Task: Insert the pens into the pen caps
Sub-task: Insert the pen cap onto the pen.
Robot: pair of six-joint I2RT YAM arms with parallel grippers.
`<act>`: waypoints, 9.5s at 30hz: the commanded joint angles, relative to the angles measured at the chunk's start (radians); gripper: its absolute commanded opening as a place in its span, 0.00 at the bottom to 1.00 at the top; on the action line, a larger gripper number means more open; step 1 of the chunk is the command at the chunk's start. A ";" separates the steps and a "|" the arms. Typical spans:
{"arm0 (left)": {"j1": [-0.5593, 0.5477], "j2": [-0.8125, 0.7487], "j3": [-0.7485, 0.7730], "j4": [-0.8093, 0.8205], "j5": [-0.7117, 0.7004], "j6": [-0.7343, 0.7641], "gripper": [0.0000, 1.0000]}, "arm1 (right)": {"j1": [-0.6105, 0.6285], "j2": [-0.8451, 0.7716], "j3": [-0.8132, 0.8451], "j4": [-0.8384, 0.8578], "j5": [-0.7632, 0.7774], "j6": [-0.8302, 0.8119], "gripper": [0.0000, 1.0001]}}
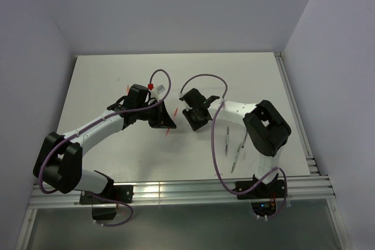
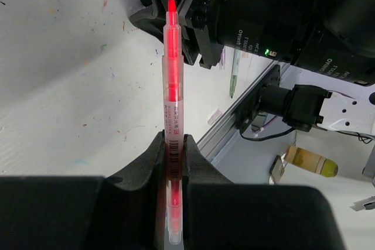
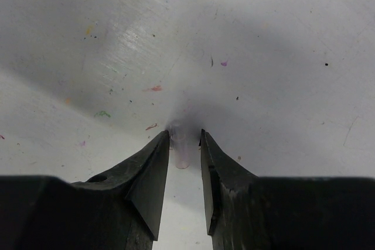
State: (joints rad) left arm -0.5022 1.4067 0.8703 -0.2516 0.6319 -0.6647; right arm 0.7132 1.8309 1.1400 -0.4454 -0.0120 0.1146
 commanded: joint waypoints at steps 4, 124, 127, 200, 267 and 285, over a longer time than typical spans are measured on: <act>0.005 -0.003 -0.002 0.034 0.025 0.024 0.00 | 0.020 -0.002 0.017 -0.085 -0.006 0.016 0.34; -0.171 0.118 0.188 0.644 -0.087 -0.161 0.00 | -0.382 -0.522 0.092 0.283 -0.416 0.479 0.00; -0.168 0.117 0.188 0.646 -0.086 -0.162 0.00 | -0.380 -0.524 0.093 0.275 -0.408 0.476 0.00; -0.068 -0.028 0.341 0.526 -0.283 0.040 0.00 | -0.170 -0.622 0.070 0.398 -0.634 0.330 0.00; -0.148 0.000 0.535 0.287 -0.707 0.247 0.00 | 0.088 -0.430 0.374 -0.116 0.216 0.198 0.00; -0.145 -0.092 0.381 0.376 -0.279 0.283 0.00 | 0.054 -0.561 0.296 -0.019 0.256 0.191 0.22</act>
State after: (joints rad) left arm -0.6857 1.3750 1.2255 -0.0483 0.3435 -0.3996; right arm 0.7734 1.3060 1.4689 -0.3515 0.2333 0.3214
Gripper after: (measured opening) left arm 0.137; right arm 0.198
